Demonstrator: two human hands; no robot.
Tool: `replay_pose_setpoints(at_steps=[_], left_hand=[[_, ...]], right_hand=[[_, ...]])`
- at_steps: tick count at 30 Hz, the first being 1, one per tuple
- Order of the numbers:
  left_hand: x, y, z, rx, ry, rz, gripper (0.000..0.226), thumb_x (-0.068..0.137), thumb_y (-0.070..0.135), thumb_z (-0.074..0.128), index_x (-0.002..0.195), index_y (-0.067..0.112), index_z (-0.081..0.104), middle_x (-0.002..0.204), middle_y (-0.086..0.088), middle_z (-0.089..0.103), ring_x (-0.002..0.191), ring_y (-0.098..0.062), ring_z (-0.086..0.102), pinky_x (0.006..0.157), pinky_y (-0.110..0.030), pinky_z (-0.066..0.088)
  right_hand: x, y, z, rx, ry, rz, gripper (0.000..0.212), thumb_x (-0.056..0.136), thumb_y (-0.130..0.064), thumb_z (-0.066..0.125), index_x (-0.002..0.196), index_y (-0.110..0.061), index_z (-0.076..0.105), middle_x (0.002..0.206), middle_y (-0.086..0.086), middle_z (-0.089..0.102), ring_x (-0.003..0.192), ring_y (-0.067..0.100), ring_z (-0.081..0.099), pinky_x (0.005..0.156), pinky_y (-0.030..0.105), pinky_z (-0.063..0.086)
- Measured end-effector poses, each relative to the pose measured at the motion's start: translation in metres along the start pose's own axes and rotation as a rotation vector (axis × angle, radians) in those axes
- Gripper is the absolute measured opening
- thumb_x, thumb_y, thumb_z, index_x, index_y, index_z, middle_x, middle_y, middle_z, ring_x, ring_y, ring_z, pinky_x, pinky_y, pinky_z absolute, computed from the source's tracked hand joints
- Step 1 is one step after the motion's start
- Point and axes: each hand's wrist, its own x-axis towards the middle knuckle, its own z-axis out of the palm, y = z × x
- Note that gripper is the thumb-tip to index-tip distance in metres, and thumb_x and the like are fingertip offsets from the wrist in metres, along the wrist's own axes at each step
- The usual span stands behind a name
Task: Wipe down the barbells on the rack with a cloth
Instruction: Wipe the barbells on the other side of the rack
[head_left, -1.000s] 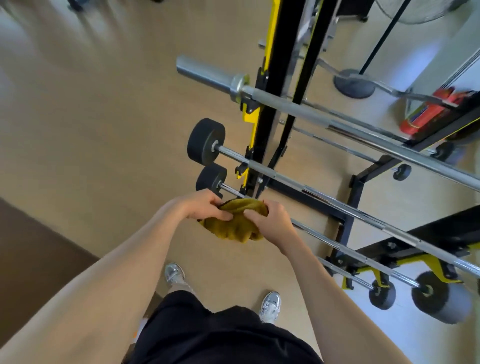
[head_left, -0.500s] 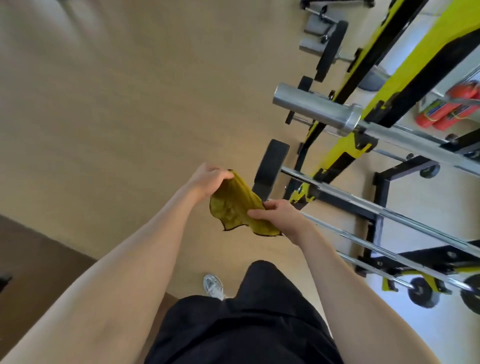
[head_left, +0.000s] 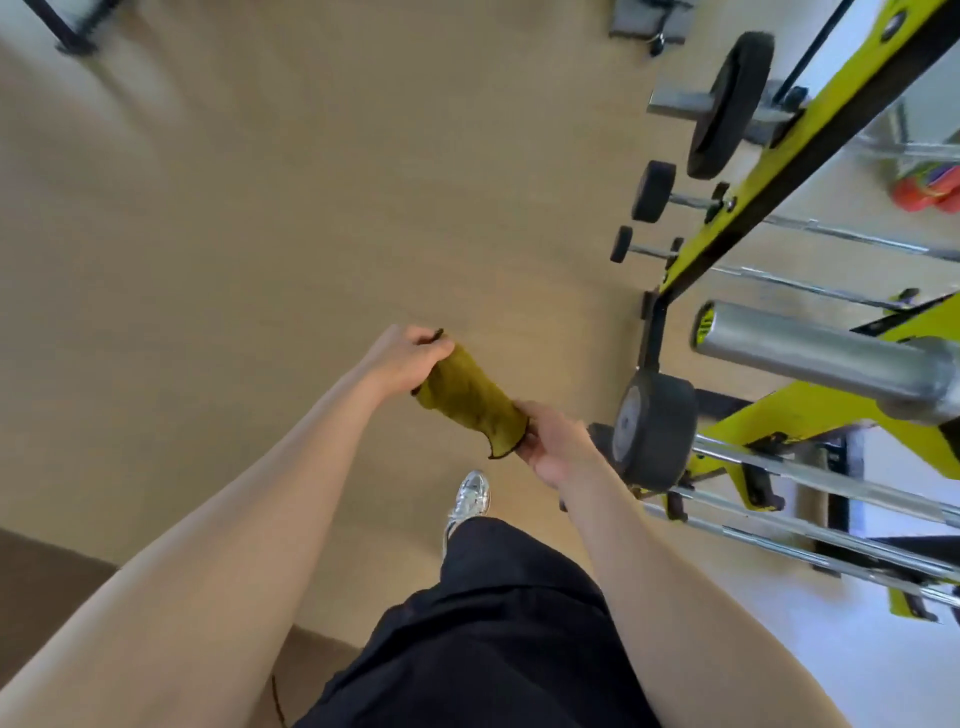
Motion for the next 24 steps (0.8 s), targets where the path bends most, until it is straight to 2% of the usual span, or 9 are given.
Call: replay_pose_setpoints(at_steps=[2, 4, 6, 8, 12, 16, 18, 20, 24], left_hand=[[0.028, 0.004, -0.033, 0.042, -0.02, -0.004, 0.042, 0.098, 0.044, 0.064, 0.106, 0.005, 0.074, 0.105, -0.013, 0.073, 0.093, -0.025, 0.068, 0.097, -0.046, 0.055], [0.06, 0.008, -0.065, 0.055, -0.03, -0.007, 0.041, 0.094, 0.044, 0.068, 0.102, 0.004, 0.075, 0.095, -0.011, 0.071, 0.087, -0.023, 0.067, 0.096, -0.049, 0.056], [0.094, 0.016, -0.091, 0.028, -0.017, -0.016, 0.034, 0.089, 0.042, 0.073, 0.098, 0.01, 0.078, 0.092, -0.006, 0.073, 0.088, -0.023, 0.071, 0.093, -0.05, 0.059], [0.127, 0.03, -0.111, 0.004, -0.003, -0.004, 0.014, 0.091, 0.033, 0.076, 0.091, 0.02, 0.08, 0.098, -0.005, 0.078, 0.095, -0.024, 0.074, 0.087, -0.043, 0.063], [0.205, 0.064, -0.145, 0.042, 0.025, 0.116, 0.005, 0.091, 0.027, 0.079, 0.088, 0.028, 0.075, 0.098, -0.002, 0.077, 0.091, -0.018, 0.072, 0.068, -0.026, 0.054], [0.293, 0.103, -0.191, 0.148, 0.022, 0.293, 0.012, 0.088, 0.032, 0.083, 0.094, 0.023, 0.078, 0.093, 0.005, 0.076, 0.091, -0.015, 0.071, 0.083, -0.03, 0.055], [0.331, 0.129, -0.215, 0.255, 0.006, 0.375, 0.016, 0.087, 0.035, 0.083, 0.091, 0.021, 0.078, 0.097, 0.002, 0.076, 0.091, -0.018, 0.07, 0.083, -0.034, 0.056], [0.371, 0.156, -0.236, 0.301, -0.051, 0.43, 0.021, 0.086, 0.039, 0.084, 0.093, 0.02, 0.078, 0.104, 0.0, 0.076, 0.094, -0.02, 0.07, 0.085, -0.039, 0.058], [0.43, 0.21, -0.25, 0.271, -0.265, 0.471, 0.029, 0.09, 0.049, 0.077, 0.104, 0.023, 0.075, 0.102, 0.008, 0.071, 0.093, -0.01, 0.066, 0.078, -0.027, 0.051]], right_hand=[[0.012, -0.015, 0.036, -0.082, 0.106, -0.086, 0.06, 0.087, -0.015, 0.084, 0.14, -0.013, 0.057, 0.111, 0.014, 0.072, 0.092, 0.027, 0.075, 0.074, 0.038, 0.064], [0.018, -0.039, 0.071, -0.243, 0.192, -0.256, 0.043, 0.092, -0.024, 0.079, 0.132, -0.024, 0.061, 0.109, 0.003, 0.067, 0.097, 0.019, 0.068, 0.075, 0.028, 0.057], [0.023, -0.069, 0.101, -0.342, 0.202, -0.415, 0.024, 0.097, -0.025, 0.072, 0.121, -0.023, 0.07, 0.106, -0.002, 0.069, 0.1, 0.017, 0.067, 0.071, 0.019, 0.051], [0.032, -0.1, 0.128, -0.443, 0.189, -0.538, 0.02, 0.098, -0.021, 0.068, 0.117, -0.022, 0.075, 0.106, -0.004, 0.072, 0.099, 0.014, 0.068, 0.066, 0.015, 0.052], [0.064, -0.155, 0.178, -0.63, 0.24, -0.68, 0.033, 0.092, -0.014, 0.068, 0.123, -0.024, 0.073, 0.11, -0.01, 0.07, 0.1, 0.01, 0.067, 0.082, 0.024, 0.06], [0.106, -0.211, 0.237, -0.719, 0.335, -0.767, 0.034, 0.095, -0.012, 0.069, 0.128, -0.02, 0.071, 0.112, -0.008, 0.069, 0.104, 0.012, 0.064, 0.09, 0.027, 0.057], [0.122, -0.238, 0.266, -0.781, 0.417, -0.795, 0.023, 0.096, -0.014, 0.069, 0.118, -0.018, 0.077, 0.102, -0.006, 0.071, 0.093, 0.011, 0.065, 0.083, 0.027, 0.06], [0.133, -0.264, 0.293, -0.825, 0.49, -0.776, 0.015, 0.097, -0.017, 0.07, 0.109, -0.018, 0.078, 0.092, -0.005, 0.071, 0.081, 0.009, 0.064, 0.069, 0.02, 0.054], [0.144, -0.306, 0.315, -0.797, 0.584, -0.718, 0.012, 0.099, -0.022, 0.066, 0.107, -0.018, 0.076, 0.092, -0.002, 0.069, 0.081, 0.007, 0.061, 0.062, 0.014, 0.042]])
